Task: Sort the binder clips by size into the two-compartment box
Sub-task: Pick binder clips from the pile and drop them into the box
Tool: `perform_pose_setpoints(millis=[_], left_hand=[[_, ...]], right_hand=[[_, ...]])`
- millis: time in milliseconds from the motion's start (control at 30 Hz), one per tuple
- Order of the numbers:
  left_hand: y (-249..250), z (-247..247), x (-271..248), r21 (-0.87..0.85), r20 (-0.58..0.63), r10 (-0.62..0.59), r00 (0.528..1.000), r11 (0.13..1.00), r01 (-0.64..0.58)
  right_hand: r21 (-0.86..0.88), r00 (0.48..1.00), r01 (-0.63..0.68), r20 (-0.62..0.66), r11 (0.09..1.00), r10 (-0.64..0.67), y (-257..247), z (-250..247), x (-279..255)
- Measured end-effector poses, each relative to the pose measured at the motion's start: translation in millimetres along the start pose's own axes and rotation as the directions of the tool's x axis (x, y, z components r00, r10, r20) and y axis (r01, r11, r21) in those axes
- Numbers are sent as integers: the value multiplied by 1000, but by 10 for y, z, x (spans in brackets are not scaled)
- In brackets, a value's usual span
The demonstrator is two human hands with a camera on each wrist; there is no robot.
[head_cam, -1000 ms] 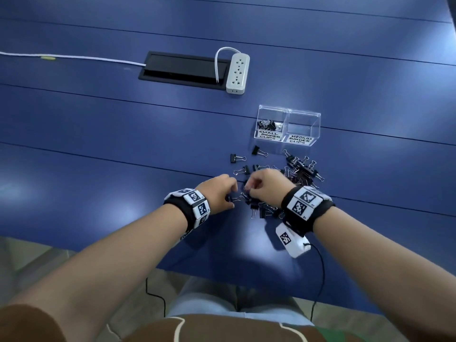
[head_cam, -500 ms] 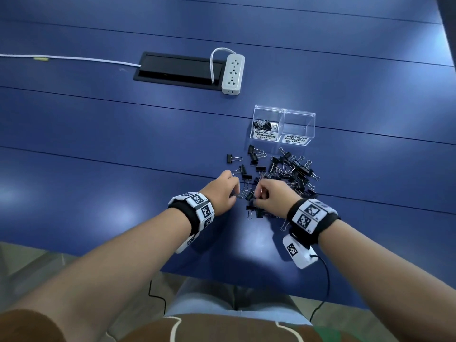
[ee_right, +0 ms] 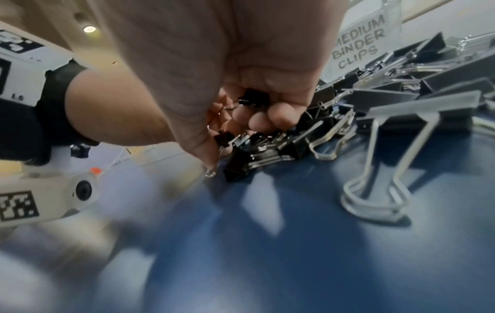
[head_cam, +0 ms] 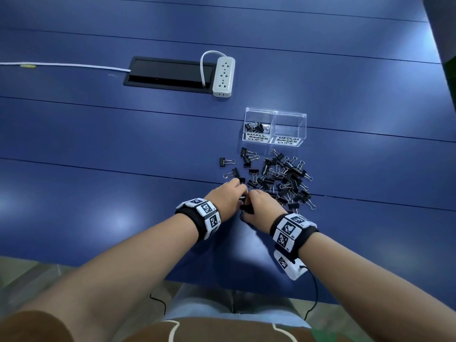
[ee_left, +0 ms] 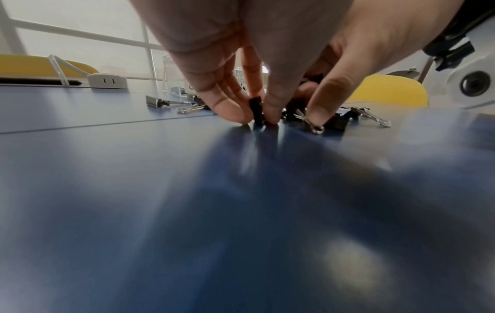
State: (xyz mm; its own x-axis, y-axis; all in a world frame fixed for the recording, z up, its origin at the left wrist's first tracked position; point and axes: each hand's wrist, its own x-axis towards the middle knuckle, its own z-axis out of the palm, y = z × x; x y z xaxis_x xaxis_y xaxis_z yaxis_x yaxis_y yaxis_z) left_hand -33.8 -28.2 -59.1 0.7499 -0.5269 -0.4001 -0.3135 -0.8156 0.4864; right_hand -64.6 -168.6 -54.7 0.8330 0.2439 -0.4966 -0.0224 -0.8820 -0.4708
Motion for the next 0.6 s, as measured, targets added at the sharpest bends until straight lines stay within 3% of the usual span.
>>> perform_pose_setpoints(millis=[167,400,600], left_hand=[[50,-57,46,-13,2,-50,999,999,50],[47,-135,70,-48,30,29,999,998,-28],[68,-202,152,-109,-8,-23,1000,994,22]], right_hand=[[122,997,-46,-51,991,53,47,-301,48],[378,933,-76,-298,923,200,116,-1188,520],[248,897,-79,-404,966,177,-11,-1555,977]])
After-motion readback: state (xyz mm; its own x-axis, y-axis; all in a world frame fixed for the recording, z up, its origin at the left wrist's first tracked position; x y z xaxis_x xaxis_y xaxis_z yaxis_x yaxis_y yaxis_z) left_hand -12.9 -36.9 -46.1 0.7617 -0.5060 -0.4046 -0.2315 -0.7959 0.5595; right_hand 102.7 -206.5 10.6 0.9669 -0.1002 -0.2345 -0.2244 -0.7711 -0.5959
